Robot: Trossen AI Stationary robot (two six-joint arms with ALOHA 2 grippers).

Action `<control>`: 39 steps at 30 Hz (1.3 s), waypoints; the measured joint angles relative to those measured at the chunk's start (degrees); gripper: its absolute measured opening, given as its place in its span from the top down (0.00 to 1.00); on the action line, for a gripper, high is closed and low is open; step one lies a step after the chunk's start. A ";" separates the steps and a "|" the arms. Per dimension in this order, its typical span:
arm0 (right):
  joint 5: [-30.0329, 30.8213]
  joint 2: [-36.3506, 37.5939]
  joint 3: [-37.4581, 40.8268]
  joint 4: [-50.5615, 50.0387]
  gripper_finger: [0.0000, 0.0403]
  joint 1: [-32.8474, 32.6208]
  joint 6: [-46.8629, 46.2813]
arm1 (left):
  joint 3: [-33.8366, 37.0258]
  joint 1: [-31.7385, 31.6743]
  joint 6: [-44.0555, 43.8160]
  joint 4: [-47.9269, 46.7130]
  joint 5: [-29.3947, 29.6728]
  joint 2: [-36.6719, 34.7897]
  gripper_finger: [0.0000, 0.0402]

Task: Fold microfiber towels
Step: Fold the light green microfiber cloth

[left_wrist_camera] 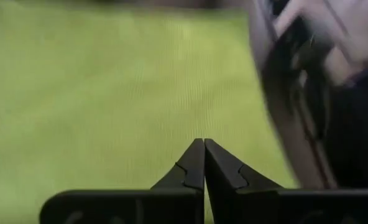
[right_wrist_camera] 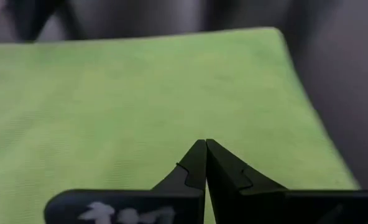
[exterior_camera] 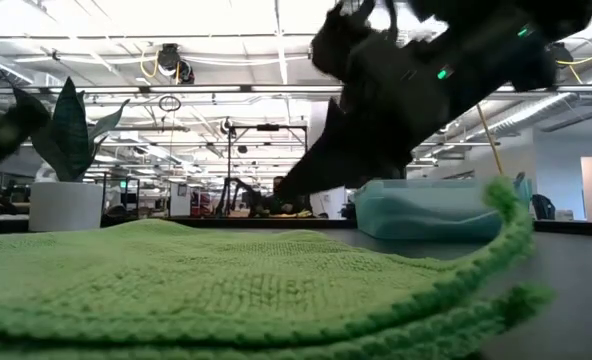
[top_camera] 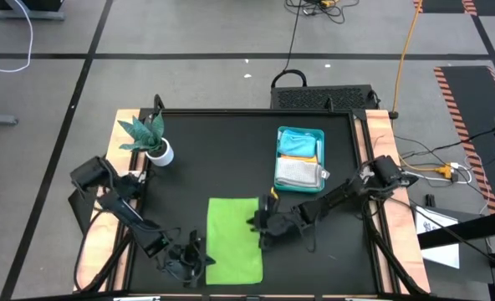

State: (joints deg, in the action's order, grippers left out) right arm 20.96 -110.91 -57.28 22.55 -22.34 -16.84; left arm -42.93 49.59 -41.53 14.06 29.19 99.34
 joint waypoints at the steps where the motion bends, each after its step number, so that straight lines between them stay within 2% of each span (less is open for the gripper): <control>1: -0.03 -0.04 0.00 -0.83 1.00 1.01 0.02 | -0.03 0.12 -1.71 -0.12 -1.13 1.38 0.99; 7: 0.01 -1.07 -0.02 -6.70 1.00 5.90 -0.88 | -0.12 1.77 -9.91 0.19 -4.17 5.90 0.97; 14: 0.04 -0.96 -0.02 -7.56 1.00 7.40 1.94 | 0.10 3.40 -7.42 -0.50 -3.94 2.15 0.99; 20: 1.29 0.68 -0.04 -3.29 1.00 5.07 3.57 | 0.05 1.82 -6.77 -3.76 9.37 -0.83 0.98; 23: -3.44 0.68 -0.04 0.14 1.00 2.70 4.86 | 0.08 -2.03 -9.32 -9.00 14.21 -1.22 0.99; 26: -7.31 0.68 -0.04 1.23 1.00 0.79 4.27 | 0.02 -7.03 -16.16 -18.11 15.67 -1.24 0.99; 32: -7.62 0.36 -0.04 0.92 1.00 -1.94 4.09 | 0.90 -13.44 -27.51 -34.49 15.31 -0.96 0.99; 36: -7.55 -0.41 -0.04 0.20 1.00 -2.06 4.10 | 1.16 -14.72 -28.55 -35.83 15.10 -1.05 0.98; 39: -7.57 -0.57 -0.04 -1.81 1.00 -1.64 4.08 | 0.54 -14.28 -27.58 -37.08 12.40 -2.35 0.99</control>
State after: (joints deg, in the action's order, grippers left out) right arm 13.39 -111.48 -57.32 20.74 -23.98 -12.75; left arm -42.38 35.31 -69.11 -23.02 41.59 96.99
